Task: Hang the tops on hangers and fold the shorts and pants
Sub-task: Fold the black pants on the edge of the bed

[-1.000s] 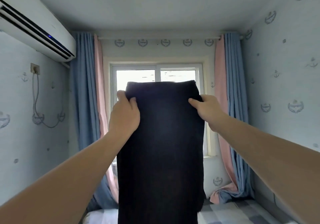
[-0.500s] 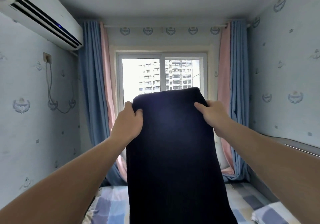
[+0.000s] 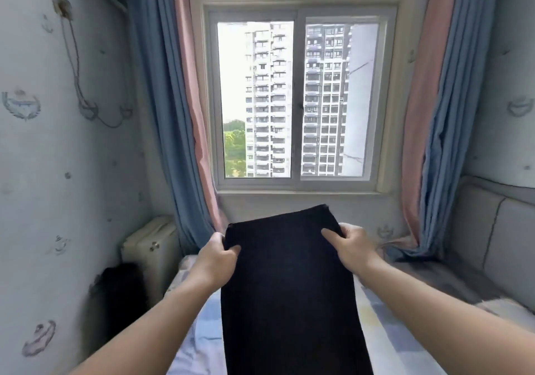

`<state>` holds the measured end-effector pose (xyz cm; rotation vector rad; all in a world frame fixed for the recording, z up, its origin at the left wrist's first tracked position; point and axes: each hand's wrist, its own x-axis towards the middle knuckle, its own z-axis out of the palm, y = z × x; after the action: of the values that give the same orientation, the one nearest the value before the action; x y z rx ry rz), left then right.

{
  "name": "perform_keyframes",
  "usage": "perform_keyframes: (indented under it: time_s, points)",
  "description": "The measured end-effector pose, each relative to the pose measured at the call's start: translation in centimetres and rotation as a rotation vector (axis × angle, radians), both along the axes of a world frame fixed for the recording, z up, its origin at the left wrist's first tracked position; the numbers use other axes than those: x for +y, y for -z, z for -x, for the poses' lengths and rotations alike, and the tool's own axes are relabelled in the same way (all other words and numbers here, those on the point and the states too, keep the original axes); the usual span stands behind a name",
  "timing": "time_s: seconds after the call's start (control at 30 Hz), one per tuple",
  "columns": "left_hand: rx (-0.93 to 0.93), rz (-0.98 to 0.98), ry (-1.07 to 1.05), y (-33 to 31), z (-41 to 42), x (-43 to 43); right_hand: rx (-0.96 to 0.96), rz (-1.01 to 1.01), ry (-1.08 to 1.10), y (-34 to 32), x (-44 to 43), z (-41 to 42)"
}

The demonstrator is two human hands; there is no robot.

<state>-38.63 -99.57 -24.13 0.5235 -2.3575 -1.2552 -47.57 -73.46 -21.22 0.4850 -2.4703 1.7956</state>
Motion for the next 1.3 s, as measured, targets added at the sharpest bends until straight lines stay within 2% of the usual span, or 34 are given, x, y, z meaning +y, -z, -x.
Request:
perform_keyframes:
  time_s: [0.3, 0.5, 0.7, 0.77, 0.83, 0.9, 1.0, 1.17, 1.3]
  points:
    - [-0.257, -0.146, -0.125, 23.0, 16.6, -13.7, -0.334, -0.127, -0.051, 22.8, -16.0, 19.0]
    - [-0.336, -0.13, -0.218, 39.5, 29.8, -23.3, -0.417, -0.189, -0.028, 39.1, -26.8, 32.8]
    - [-0.457, -0.21, -0.244, 52.9, 37.6, -28.3, -0.479, -0.261, 0.013, 52.4, -32.2, 40.3]
    - [-0.513, -0.27, -0.221, 56.5, 38.2, -28.9, -0.479, -0.312, 0.0, 55.9, -32.8, 40.9]
    - [-0.559, -0.332, -0.185, 59.7, 37.6, -28.7, -0.475, -0.466, -0.03, 59.3, -32.9, 40.4]
    - [-0.62, -0.326, -0.131, 62.5, 36.0, -27.8, -0.498, -0.632, -0.066, 62.0, -32.5, 38.7]
    - [-0.652, -0.333, -0.03, 65.6, 32.4, -25.1, -0.534, -0.737, -0.169, 64.9, -31.0, 34.9]
    - [-0.714, -0.182, 0.056, 67.1, 25.2, -18.9, -0.52, -0.94, -0.327, 67.2, -26.5, 28.0]
    - [-0.764, -0.205, 0.063, 66.2, 20.3, -13.4, -0.502, -1.105, -0.445, 67.2, -21.2, 24.0]
